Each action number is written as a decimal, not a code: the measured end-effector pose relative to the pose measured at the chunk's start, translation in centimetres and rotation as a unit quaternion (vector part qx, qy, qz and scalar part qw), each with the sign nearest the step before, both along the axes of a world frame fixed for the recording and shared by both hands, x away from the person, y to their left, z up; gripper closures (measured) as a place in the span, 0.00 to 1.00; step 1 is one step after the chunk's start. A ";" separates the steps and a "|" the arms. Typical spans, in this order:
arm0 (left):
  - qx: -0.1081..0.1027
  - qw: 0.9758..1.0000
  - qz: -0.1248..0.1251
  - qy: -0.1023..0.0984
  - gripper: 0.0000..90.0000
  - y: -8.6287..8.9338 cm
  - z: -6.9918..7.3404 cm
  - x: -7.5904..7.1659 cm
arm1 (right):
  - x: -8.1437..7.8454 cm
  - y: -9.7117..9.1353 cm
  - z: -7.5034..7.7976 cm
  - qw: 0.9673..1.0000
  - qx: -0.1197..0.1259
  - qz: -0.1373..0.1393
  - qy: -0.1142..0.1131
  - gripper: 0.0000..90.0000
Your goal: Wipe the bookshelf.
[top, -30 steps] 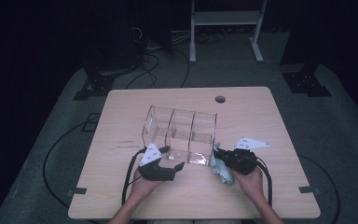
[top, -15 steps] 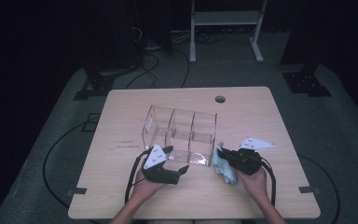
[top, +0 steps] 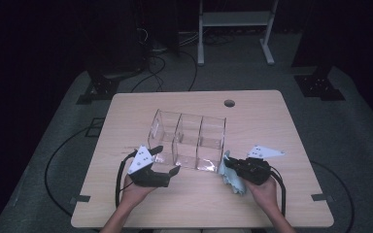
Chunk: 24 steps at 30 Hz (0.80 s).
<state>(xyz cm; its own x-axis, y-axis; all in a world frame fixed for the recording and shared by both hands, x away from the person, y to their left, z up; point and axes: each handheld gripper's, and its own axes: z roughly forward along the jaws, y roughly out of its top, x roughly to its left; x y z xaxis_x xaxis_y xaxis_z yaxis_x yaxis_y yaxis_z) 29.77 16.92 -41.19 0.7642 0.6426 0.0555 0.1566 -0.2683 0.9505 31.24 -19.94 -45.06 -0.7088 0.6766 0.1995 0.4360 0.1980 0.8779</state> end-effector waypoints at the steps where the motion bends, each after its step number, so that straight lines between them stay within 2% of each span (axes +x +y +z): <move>1: -0.004 1.000 0.003 -0.003 0.10 0.4 0.2 0.1 | -0.1 0.1 0.0 1.000 0.001 0.001 0.002 0.92; 8: -0.008 0.999 0.034 -0.009 0.09 2.9 1.0 1.2 | -0.4 0.4 0.3 1.000 0.002 0.003 -0.005 0.92; 11: -0.009 0.999 0.047 0.002 0.08 3.6 0.5 2.0 | -0.7 0.7 0.6 1.000 0.004 0.004 -0.009 0.92; 13: -0.002 0.998 0.054 0.012 0.08 3.9 -0.1 2.6 | -1.0 0.8 0.7 1.000 0.005 0.007 -0.011 0.92; 15: -0.003 0.998 0.055 0.023 0.08 4.1 -0.8 3.3 | -1.2 1.1 0.8 1.000 0.010 0.011 -0.011 0.92; 19: -0.022 0.998 0.045 0.038 0.08 4.4 -1.3 4.8 | -1.2 1.5 0.9 1.000 0.006 0.012 -0.014 0.92; 24: -0.019 0.998 0.028 0.054 0.09 4.1 -1.8 6.5 | -1.1 1.6 0.8 1.000 0.004 0.007 -0.014 0.92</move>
<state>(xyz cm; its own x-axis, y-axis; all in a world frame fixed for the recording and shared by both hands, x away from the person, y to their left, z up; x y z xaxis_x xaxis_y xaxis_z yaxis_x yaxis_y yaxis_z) 36.27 21.03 -43.01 0.7274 0.6844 -0.0493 0.2715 -0.2212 0.9367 30.09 -18.39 -44.21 -0.7241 0.6646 0.1844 0.4078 0.1969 0.8916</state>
